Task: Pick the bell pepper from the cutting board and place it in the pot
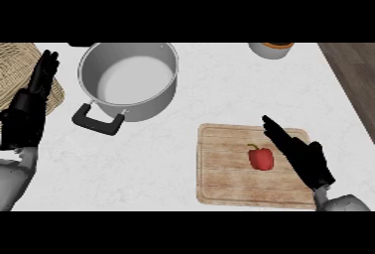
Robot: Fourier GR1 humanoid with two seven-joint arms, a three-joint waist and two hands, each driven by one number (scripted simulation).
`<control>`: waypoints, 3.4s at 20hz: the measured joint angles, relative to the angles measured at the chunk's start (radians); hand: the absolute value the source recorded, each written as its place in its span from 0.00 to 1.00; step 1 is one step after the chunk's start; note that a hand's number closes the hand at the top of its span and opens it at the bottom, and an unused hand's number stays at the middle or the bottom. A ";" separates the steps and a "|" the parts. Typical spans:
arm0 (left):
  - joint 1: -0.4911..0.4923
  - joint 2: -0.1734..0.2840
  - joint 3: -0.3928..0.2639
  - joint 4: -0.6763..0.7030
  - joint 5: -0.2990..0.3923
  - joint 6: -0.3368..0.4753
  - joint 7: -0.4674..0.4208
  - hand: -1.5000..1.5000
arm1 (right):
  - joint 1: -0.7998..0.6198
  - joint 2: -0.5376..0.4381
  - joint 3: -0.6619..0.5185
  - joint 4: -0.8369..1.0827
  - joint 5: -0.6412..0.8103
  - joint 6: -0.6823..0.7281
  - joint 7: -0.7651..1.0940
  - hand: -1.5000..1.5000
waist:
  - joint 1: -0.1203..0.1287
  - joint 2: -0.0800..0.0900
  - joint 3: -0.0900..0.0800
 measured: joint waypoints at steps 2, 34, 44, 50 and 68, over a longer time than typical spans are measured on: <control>0.023 -0.005 0.006 0.017 0.007 -0.004 -0.001 0.50 | -0.012 -0.001 -0.012 -0.028 0.044 -0.055 0.003 1.00 | 0.008 0.006 0.020; 0.208 0.001 0.043 0.152 0.085 -0.049 0.213 0.50 | 0.302 0.365 0.108 -0.316 1.673 -0.317 0.592 0.00 | 0.005 0.014 0.042; 0.195 -0.034 0.029 0.147 0.054 -0.054 0.220 0.50 | 0.139 0.411 0.283 -0.442 1.684 0.112 0.959 0.00 | 0.033 0.019 0.050; 0.192 -0.037 0.051 0.152 0.041 -0.074 0.227 0.50 | 0.079 0.413 0.244 -0.391 1.637 0.134 0.977 0.00 | 0.035 0.020 0.052; 0.202 -0.081 0.121 0.106 -0.025 -0.139 0.272 0.50 | 0.012 0.415 0.098 -0.171 1.610 0.073 0.925 0.00 | 0.033 0.020 0.053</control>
